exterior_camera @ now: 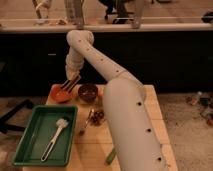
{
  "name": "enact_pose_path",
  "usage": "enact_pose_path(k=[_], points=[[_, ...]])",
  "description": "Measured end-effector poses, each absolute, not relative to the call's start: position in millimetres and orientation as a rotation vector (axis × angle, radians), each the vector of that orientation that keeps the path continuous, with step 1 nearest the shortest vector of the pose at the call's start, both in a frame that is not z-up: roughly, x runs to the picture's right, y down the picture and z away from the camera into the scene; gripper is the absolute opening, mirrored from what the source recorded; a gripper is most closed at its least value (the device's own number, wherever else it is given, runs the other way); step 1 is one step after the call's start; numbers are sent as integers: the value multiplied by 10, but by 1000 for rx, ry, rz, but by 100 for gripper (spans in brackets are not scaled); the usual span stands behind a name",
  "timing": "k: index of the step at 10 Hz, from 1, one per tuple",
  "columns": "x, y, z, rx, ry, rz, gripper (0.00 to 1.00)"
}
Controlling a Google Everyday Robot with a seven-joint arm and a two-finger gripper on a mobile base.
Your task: Place eraser in red bowl
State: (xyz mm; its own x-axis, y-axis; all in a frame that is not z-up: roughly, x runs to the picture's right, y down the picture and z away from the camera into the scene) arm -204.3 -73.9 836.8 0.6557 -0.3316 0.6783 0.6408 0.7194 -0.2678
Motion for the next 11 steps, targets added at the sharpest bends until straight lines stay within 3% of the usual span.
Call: enact_pose_path(k=[11], points=[[-2745,-432,8379,-579,-762,-620,0]])
